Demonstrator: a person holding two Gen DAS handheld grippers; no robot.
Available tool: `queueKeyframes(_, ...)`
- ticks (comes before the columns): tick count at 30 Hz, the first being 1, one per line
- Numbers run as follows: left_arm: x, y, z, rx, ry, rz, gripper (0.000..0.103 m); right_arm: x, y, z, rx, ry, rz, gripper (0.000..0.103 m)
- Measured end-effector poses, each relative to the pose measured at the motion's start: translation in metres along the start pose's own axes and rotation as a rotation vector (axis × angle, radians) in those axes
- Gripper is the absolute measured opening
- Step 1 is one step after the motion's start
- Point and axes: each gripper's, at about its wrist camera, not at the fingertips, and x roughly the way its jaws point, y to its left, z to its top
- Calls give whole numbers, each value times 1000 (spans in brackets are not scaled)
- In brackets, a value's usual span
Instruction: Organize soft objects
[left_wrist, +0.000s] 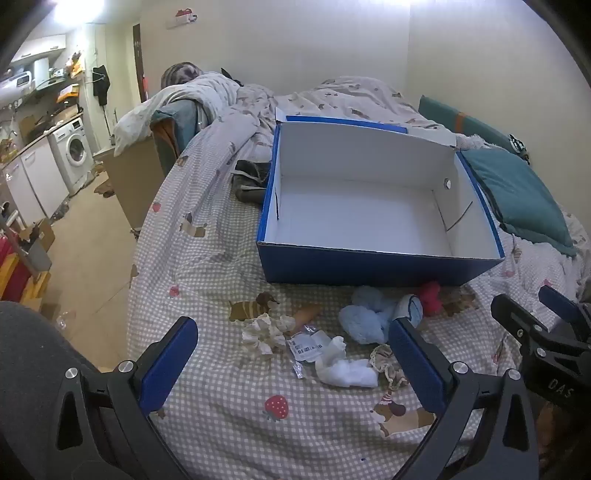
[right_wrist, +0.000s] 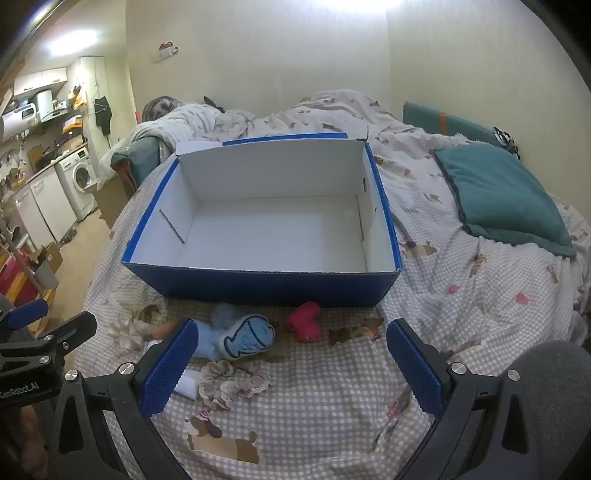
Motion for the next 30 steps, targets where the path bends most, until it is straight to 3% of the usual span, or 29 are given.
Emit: queueKeyframes(30, 4, -1, 0, 2, 10, 9, 103, 1, 0, 0, -1, 1, -8, 103)
